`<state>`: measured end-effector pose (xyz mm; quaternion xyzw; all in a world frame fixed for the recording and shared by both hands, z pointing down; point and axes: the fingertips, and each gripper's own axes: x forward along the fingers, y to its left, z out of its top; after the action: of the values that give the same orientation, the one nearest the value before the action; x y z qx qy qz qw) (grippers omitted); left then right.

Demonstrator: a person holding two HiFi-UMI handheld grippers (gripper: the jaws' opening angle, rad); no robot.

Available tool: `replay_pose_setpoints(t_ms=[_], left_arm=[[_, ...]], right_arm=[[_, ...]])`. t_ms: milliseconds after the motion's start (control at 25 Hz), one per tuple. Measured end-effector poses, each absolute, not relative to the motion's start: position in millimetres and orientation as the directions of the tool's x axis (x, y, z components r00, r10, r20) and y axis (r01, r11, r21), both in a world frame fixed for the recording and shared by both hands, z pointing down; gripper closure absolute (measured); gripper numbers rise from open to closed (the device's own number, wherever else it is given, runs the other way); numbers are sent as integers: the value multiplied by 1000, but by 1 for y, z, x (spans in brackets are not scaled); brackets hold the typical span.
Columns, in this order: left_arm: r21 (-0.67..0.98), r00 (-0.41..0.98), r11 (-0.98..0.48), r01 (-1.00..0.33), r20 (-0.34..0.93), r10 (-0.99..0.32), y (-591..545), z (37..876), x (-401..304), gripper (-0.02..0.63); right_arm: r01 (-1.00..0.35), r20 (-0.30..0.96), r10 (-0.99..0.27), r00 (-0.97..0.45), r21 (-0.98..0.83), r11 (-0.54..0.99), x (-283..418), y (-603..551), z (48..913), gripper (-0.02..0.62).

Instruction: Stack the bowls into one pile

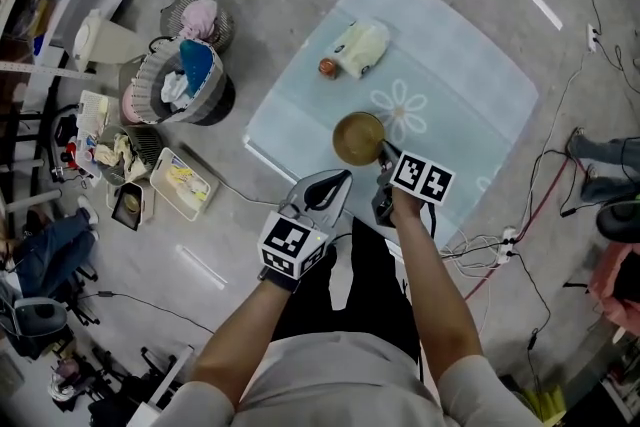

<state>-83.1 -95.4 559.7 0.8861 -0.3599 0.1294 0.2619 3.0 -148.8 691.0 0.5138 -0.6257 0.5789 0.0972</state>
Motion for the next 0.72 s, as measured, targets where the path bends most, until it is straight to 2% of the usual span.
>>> replay_pose_setpoints(t_ms=[360, 720], left_arm=[[373, 704, -598, -709, 425, -569, -101, 562, -80, 600], [387, 686, -567, -727, 428, -588, -111, 550, -67, 600]], right_arm=[[-890, 792, -483, -374, -452, -52, 10, -147, 699, 560], [-906, 762, -542, -355, -423, 0, 30, -155, 659, 566]])
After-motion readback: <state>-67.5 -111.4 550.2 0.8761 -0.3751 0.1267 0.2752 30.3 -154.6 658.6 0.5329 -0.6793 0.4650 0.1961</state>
